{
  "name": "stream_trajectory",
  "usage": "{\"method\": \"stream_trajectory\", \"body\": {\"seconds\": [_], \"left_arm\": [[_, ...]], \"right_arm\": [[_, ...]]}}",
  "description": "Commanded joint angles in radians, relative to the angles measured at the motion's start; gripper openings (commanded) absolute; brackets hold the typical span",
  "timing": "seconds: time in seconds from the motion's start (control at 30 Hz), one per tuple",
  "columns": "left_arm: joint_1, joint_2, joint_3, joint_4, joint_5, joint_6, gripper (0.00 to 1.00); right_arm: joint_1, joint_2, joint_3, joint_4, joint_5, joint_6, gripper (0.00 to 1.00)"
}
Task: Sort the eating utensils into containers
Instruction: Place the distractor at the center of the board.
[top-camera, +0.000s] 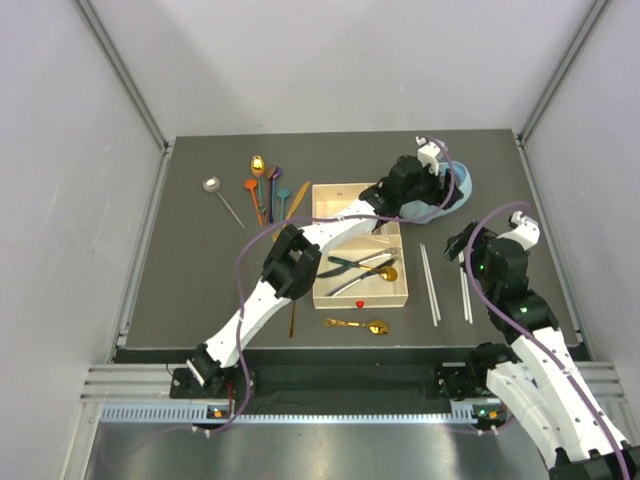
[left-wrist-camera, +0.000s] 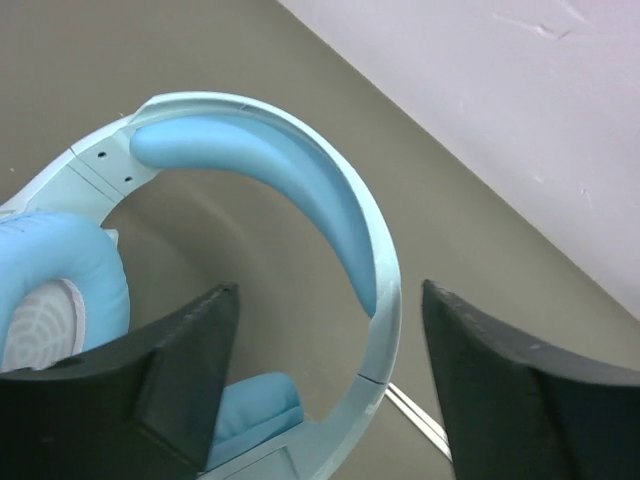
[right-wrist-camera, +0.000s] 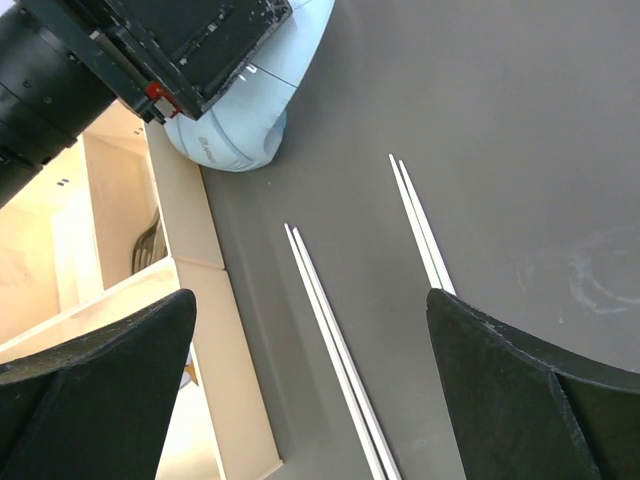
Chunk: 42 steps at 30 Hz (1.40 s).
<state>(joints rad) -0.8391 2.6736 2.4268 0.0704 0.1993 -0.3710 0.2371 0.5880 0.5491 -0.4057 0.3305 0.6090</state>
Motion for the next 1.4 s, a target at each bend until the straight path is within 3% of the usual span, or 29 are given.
{"method": "stream_trajectory", "body": {"seconds": [0.0,0.13,0.33,0.53,0.87,0.93,1.2,1.33,1.37], "left_arm": [[0.02,-0.02,-0.028,0.074,0.006,-0.032,0.83],[0.029,-0.073,-0.094,0.132,0.023,-0.046,0.86],[0.034,-0.018,-0.02,0.094,0.032,-0.045,0.85],[0.034,-0.086,-0.152,0.198,0.026,-0.086,0.86],[0.064,-0.126,-0.044,0.262,0.112,-0.204,0.84],[0.069,-0.167,-0.051,0.256,0.123,-0.206,0.83],[0.116,-0.516,-0.38,0.272,0.126,-0.232,0.84],[0.164,-0.716,-0.553,0.054,-0.03,-0.168,0.83],[0.173,-0.78,-0.57,-0.066,-0.116,-0.154,0.84]], "right_arm": [[-0.009,0.007,0.006,0.034,0.002,-0.023,0.99],[-0.01,0.015,0.0,0.042,0.001,-0.023,0.98],[-0.01,0.029,0.003,0.045,-0.005,-0.026,0.98],[-0.01,0.024,-0.003,0.048,-0.008,-0.04,0.99],[-0.01,0.065,-0.014,0.085,-0.045,-0.052,0.99],[-0.01,0.073,-0.014,0.09,-0.051,-0.054,1.0],[-0.01,0.101,-0.032,0.145,-0.068,-0.06,1.0],[-0.012,0.197,-0.002,0.137,-0.059,-0.095,0.99],[-0.012,0.222,0.024,0.136,-0.059,-0.101,1.0]]}}
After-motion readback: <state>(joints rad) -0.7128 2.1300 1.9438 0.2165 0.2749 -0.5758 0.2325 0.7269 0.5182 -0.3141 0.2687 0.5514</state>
